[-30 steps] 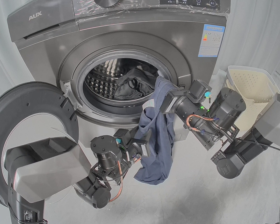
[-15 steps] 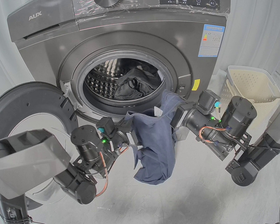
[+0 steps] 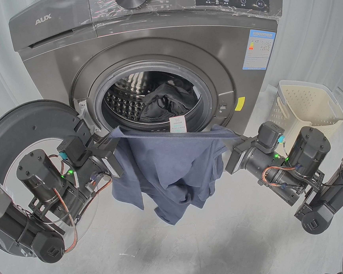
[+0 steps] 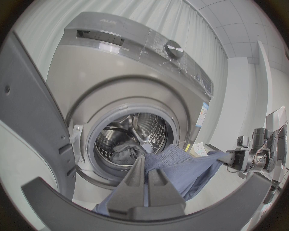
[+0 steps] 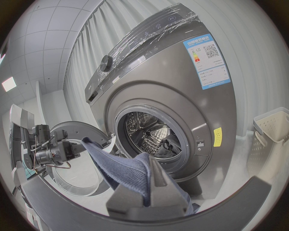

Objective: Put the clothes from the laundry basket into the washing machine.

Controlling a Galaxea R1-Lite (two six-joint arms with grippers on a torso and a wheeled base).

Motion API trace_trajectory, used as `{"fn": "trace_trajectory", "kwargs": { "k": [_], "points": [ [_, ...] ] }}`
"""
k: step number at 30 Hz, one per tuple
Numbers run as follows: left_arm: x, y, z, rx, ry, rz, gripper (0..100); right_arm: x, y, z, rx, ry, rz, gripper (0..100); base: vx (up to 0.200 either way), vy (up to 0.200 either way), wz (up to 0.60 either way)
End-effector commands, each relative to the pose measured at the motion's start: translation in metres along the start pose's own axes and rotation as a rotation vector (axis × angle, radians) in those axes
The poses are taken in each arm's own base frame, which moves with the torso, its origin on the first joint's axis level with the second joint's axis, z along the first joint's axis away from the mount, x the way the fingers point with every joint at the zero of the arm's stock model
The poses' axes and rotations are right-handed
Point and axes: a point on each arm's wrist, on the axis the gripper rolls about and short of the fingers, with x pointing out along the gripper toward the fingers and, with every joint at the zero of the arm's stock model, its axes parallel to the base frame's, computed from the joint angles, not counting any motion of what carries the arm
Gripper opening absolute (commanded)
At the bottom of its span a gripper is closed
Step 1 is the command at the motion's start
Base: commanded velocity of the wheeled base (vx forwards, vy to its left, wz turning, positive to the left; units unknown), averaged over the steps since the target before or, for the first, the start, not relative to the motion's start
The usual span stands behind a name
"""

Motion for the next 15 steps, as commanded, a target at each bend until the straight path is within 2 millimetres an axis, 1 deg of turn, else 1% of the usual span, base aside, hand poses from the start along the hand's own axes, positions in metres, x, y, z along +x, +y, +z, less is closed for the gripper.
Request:
{"fn": "trace_trajectory", "kwargs": {
  "k": [1,2,3,6,8,12,13,15],
  "points": [
    [-0.003,0.000,0.022,0.003,-0.075,-0.001,0,-0.002,-0.002,0.009,-0.003,-0.028,-0.007,0,0.000,0.000,0.00],
    [-0.003,0.000,0.022,0.003,-0.078,-0.003,0,-0.002,-0.002,0.011,-0.003,-0.031,-0.007,0,0.000,0.000,0.00],
    [0.001,0.001,0.027,0.002,-0.101,-0.003,0,-0.003,-0.002,0.013,-0.004,-0.038,-0.006,0,0.000,0.000,0.00],
    [0.002,0.001,0.030,0.001,-0.117,-0.003,0,-0.002,-0.002,0.016,-0.005,-0.049,-0.006,0,0.000,0.000,0.00],
    [0.000,0.000,0.036,0.002,-0.135,-0.004,0,0.001,0.000,0.019,-0.003,-0.069,-0.005,0,0.000,0.000,0.00],
    [0.002,-0.001,0.047,0.002,-0.179,-0.001,0,0.008,0.003,0.027,0.003,-0.113,-0.002,0,0.000,0.000,0.00],
    [0.002,-0.001,0.047,0.002,-0.179,-0.001,0,0.008,0.003,0.027,0.003,-0.113,-0.002,0,0.000,0.000,0.00],
    [0.002,-0.002,0.058,-0.001,-0.217,0.001,0,0.012,0.003,0.033,0.006,-0.143,-0.015,0,0.000,0.000,0.00]
  ]
}}
